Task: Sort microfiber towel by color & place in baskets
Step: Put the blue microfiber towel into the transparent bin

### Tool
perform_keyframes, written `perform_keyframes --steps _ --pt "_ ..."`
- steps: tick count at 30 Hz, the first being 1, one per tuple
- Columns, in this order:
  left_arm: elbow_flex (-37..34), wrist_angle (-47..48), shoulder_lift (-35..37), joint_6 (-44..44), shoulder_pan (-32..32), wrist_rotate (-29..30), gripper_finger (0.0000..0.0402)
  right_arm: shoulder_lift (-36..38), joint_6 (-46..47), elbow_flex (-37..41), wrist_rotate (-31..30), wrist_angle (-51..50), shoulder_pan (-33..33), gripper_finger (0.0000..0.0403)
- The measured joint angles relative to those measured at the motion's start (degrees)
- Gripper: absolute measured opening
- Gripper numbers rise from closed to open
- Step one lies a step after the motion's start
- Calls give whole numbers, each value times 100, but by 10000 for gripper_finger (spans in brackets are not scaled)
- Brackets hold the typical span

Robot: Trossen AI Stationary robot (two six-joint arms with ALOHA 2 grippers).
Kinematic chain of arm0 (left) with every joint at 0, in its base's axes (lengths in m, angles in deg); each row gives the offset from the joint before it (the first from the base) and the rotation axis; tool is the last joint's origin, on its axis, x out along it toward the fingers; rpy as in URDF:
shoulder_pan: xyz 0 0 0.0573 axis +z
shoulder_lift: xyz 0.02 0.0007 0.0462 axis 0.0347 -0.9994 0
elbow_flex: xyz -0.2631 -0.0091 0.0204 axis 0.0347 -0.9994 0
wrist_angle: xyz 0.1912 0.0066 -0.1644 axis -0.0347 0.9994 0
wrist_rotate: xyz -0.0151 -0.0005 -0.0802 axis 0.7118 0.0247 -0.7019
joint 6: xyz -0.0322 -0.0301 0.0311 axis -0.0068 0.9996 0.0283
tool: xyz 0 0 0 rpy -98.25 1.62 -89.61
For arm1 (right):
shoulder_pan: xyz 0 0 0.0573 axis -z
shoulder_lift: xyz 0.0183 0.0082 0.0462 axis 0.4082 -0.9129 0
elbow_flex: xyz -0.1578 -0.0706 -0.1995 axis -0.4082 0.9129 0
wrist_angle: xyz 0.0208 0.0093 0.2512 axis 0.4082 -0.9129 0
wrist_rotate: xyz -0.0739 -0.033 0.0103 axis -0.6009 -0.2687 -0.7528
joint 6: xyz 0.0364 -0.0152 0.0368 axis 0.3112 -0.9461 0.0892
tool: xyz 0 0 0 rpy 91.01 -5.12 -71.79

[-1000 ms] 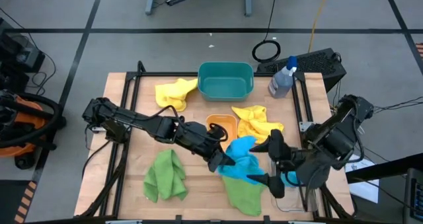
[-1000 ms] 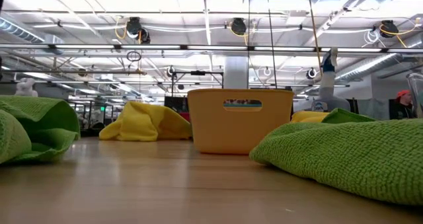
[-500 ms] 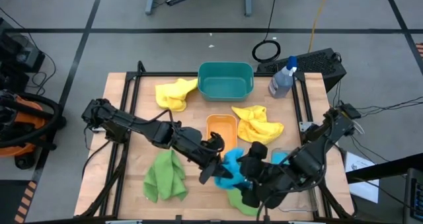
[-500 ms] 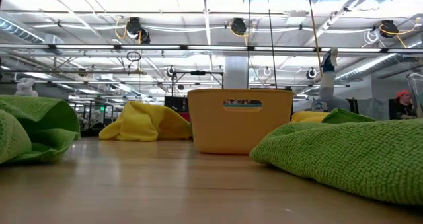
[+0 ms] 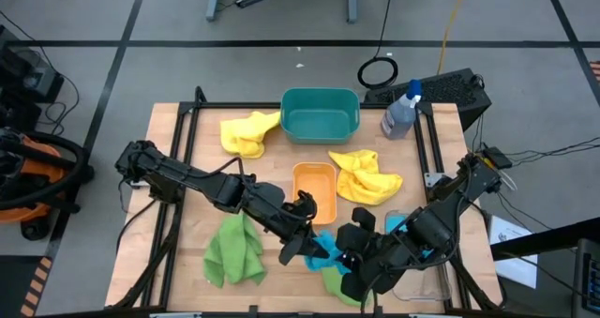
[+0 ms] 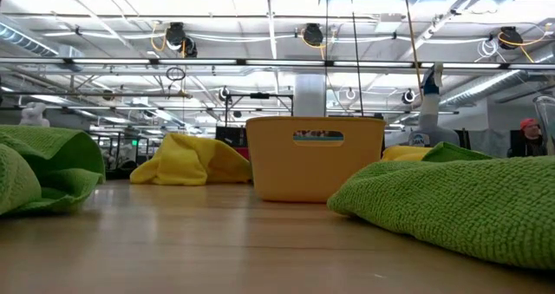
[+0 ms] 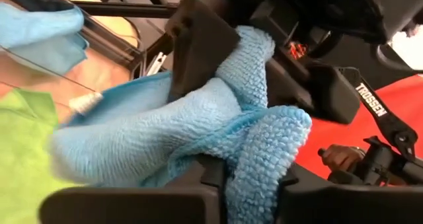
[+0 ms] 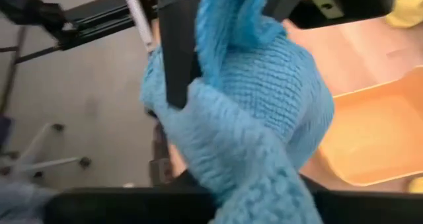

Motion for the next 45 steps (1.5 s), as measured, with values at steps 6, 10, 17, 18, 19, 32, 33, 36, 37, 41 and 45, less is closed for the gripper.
perform_keyframes --steps 6,10,17,18,19,32,33,36,37,41,45 --pt "2 -6 0 -9 -163 -9 116 166 152 2 242 -67 4 26" --pt "2 29 0 3 -294 -47 148 296 174 2 255 -132 4 13" --pt "4 236 180 6 -429 -95 164 675 487 2 720 -448 0 8" --pt "4 366 237 6 -429 -39 164 720 571 2 808 -529 1 8" --pt "4 469 296 7 -421 13 164 768 644 2 908 -639 0 8" --pt "4 2600 1104 -701 -183 1200 164 1410 1350 2 1418 -2429 -7 8" --pt "4 2709 1149 -706 -161 1305 164 1425 1404 2 1417 -2650 -7 8" --pt "4 2995 1226 -709 -61 1571 164 1503 1262 66 1385 -2681 4 8" --pt "4 3014 1224 -716 -6 1649 164 1517 1178 88 1283 -2688 4 8" --pt "2 3109 1207 -720 154 1743 164 1542 1284 134 840 -2724 9 8" --pt "2 3156 1211 -721 287 1741 164 1538 1704 384 1008 -2713 -1 8"
